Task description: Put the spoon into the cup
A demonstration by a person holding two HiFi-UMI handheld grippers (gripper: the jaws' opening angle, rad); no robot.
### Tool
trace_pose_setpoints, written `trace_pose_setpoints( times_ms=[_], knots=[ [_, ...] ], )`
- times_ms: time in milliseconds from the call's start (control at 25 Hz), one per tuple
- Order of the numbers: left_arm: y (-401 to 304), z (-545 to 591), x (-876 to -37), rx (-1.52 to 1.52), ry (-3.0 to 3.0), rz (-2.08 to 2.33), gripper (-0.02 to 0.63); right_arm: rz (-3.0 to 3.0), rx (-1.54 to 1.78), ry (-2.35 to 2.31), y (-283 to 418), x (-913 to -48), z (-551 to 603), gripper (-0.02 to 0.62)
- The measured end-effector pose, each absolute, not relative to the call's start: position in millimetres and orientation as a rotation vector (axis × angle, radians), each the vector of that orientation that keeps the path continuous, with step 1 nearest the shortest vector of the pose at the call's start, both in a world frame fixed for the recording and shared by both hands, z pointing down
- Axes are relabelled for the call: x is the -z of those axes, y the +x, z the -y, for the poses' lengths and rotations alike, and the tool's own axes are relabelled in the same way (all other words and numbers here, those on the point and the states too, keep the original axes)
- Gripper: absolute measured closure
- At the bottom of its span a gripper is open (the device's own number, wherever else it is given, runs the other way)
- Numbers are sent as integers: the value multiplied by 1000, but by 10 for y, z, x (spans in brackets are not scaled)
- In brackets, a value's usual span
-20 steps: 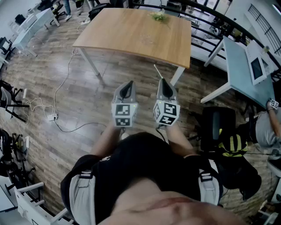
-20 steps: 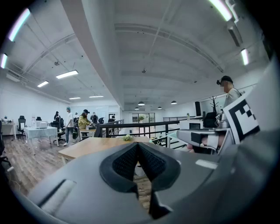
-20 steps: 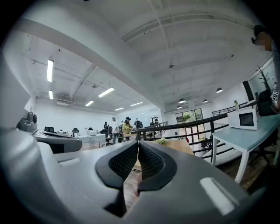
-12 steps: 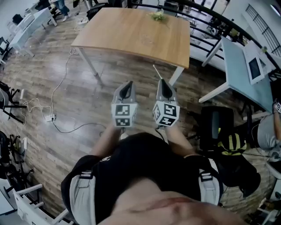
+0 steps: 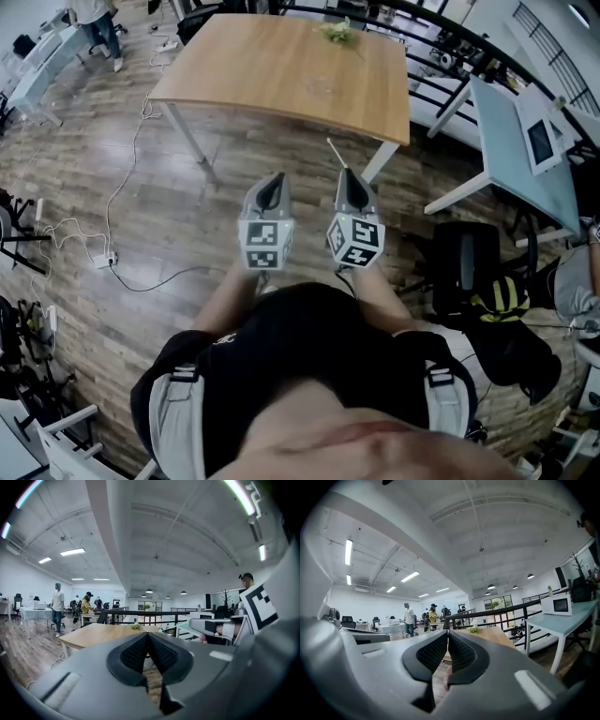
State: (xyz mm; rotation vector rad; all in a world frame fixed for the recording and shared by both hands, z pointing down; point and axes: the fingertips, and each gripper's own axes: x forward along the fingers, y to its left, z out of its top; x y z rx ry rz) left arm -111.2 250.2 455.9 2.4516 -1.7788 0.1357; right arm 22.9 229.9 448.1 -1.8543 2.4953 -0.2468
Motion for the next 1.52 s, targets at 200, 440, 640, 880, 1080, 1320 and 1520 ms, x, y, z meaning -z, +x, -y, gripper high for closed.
trace_pose_setpoints(
  times_ms=[200, 440, 640, 880, 1080, 1320, 1520],
  knots=[
    [-1312, -2414, -4600, -135, 2477, 1708, 595, -2475, 233, -1896, -32, -4512, -2275, 591],
    [-1434, -2314, -4626, -125, 2477, 1679, 595, -2494, 248, -1921, -122, -4588, -2179, 591],
    [-1556, -2066, -4672, -124, 2433, 1753, 595, -2486, 251, -1902, -73, -4604, -1929, 591],
    [-1408, -1528, -4626, -140, 2434, 1788, 595, -2468, 272, -1860, 62, -4630, -1381, 591],
    [-1182, -1007, -4505, -153, 2455, 1794, 595, -2485, 260, -1824, 175, -4530, -846, 591],
    [-950, -490, -4462, -179, 2441, 1814, 595, -2543, 246, -1769, 283, -4487, -337, 591],
    [-716, -125, -4484, -198, 2412, 1853, 595, -2573, 241, -1730, 475, -4487, 104, 591]
  ],
)
